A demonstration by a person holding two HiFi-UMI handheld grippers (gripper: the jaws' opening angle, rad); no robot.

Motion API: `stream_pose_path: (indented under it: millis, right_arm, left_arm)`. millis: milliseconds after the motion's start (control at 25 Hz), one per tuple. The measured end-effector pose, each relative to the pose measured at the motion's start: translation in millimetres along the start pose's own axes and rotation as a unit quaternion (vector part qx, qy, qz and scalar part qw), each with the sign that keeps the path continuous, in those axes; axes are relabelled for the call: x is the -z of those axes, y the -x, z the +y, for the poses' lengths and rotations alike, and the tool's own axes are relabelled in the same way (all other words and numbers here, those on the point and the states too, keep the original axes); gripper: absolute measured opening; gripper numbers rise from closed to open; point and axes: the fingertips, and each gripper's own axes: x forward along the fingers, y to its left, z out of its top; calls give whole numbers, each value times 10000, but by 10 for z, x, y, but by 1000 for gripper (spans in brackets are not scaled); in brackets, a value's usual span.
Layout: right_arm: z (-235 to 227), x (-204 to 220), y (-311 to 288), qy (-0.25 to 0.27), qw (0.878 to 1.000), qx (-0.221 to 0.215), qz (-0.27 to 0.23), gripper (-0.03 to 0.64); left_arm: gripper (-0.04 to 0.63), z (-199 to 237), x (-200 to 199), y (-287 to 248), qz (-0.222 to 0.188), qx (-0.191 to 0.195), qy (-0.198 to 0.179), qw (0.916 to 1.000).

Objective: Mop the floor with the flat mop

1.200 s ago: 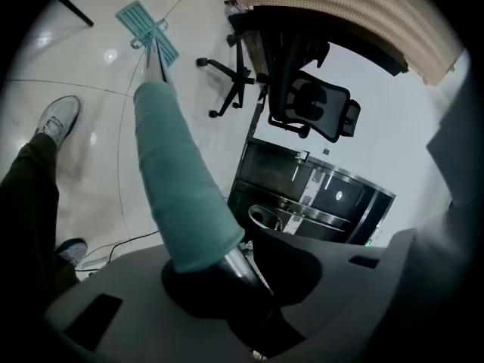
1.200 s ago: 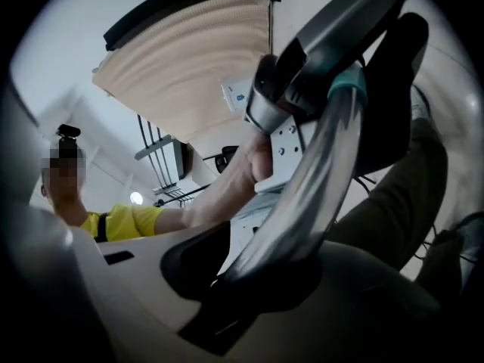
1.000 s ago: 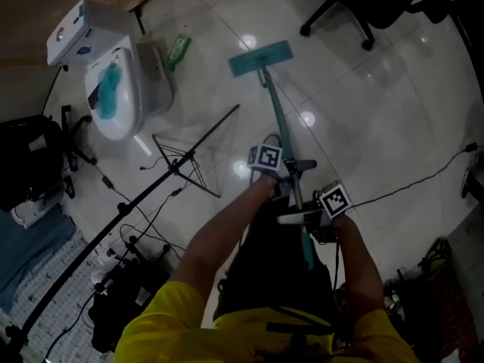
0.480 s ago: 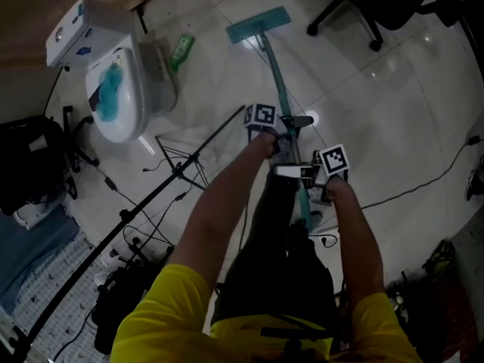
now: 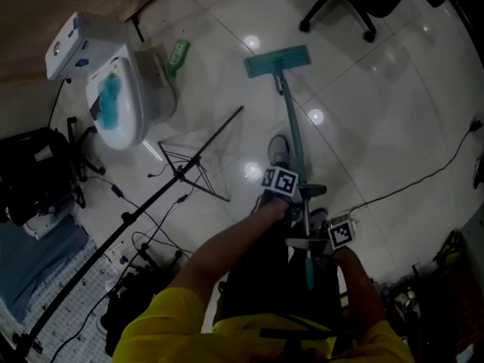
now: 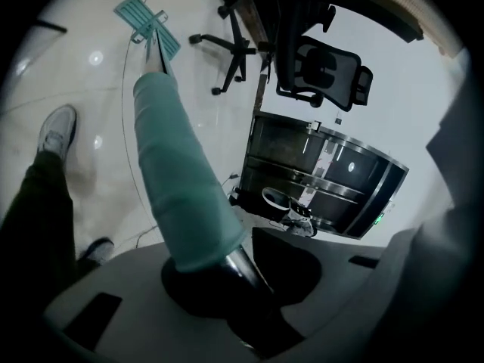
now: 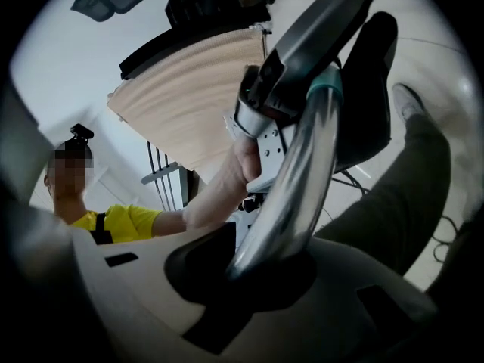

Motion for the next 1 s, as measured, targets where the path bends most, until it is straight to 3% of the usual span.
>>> stream_pose_path:
  millis: [160,280,520,760,880,1000]
  right_arm:
    - [105,935,166,-334,9990,-37,-290,67]
    - [66,1087,247,-225,9977,-43,-644,72]
    - [-98,144,450,333,9949,-222,-923,71]
    - [-42,-883,543,721,9894,-409,-1190,72]
    - [-34,-1041,446,700,9892,-440,-1210,71]
    - [-76,-723,352,446,9918,-379,-1139,58]
  left_arm:
    - [101,-97,1101,-313,275,138,381,9988]
    - [103,-62,1384,-436,453,77,403,9981]
    - [104,-15,375,-574,373,104,-150,9991]
    - [101,-117,-666,-629,415,41,-350,9985]
    - [96,-128,-830,-566,502,18,-398,9979]
    - [89,-57,-535,-515,546,-68,-368,9978]
